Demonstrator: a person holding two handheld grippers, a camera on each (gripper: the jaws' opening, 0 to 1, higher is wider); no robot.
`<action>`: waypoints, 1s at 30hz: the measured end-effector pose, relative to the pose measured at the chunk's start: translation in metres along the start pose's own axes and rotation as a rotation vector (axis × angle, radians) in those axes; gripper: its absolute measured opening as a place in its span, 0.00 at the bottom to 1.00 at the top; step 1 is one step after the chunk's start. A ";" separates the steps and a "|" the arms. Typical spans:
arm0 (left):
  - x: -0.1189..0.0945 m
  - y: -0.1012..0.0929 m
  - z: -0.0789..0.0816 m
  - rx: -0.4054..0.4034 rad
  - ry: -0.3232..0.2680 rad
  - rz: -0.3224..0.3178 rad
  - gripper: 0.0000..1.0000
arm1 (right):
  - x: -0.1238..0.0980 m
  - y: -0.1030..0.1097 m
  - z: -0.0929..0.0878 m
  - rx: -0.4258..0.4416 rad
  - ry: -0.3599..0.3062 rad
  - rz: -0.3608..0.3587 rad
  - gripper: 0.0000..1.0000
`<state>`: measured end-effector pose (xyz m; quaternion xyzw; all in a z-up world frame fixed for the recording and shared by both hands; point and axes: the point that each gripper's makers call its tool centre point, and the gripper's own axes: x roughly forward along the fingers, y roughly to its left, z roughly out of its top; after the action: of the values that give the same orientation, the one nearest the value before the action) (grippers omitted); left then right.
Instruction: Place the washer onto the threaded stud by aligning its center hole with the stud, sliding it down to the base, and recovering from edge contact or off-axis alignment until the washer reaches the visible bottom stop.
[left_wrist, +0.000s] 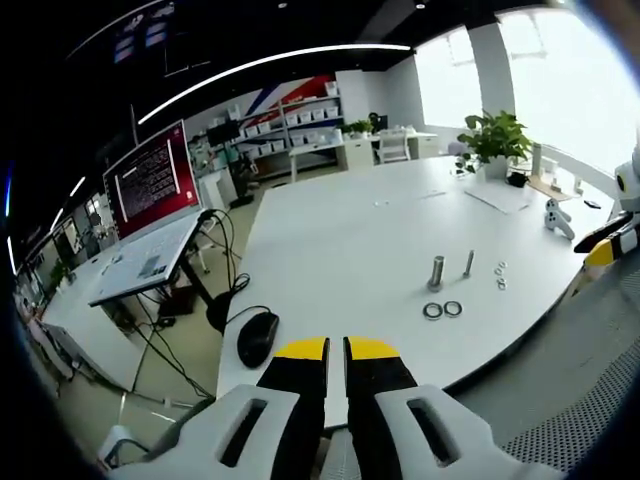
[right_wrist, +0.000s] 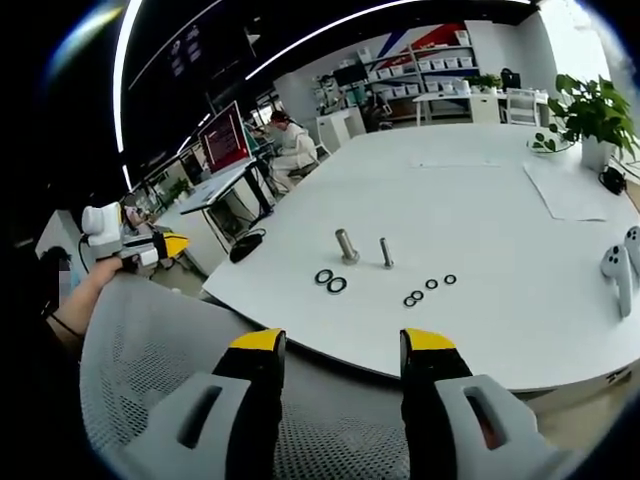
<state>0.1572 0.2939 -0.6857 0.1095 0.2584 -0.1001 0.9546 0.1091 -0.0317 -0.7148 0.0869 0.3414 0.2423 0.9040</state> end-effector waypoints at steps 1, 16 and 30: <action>0.000 0.000 0.000 0.000 0.000 0.000 0.03 | 0.000 0.000 0.000 0.000 0.000 0.001 0.48; 0.000 -0.001 0.000 0.002 0.002 -0.002 0.03 | 0.000 0.000 -0.001 -0.005 0.010 0.007 0.48; 0.001 -0.005 0.002 -0.002 -0.006 -0.037 0.04 | 0.001 0.002 -0.001 0.002 0.011 0.020 0.48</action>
<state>0.1581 0.2879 -0.6852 0.1035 0.2575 -0.1179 0.9534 0.1081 -0.0297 -0.7154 0.0899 0.3457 0.2515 0.8995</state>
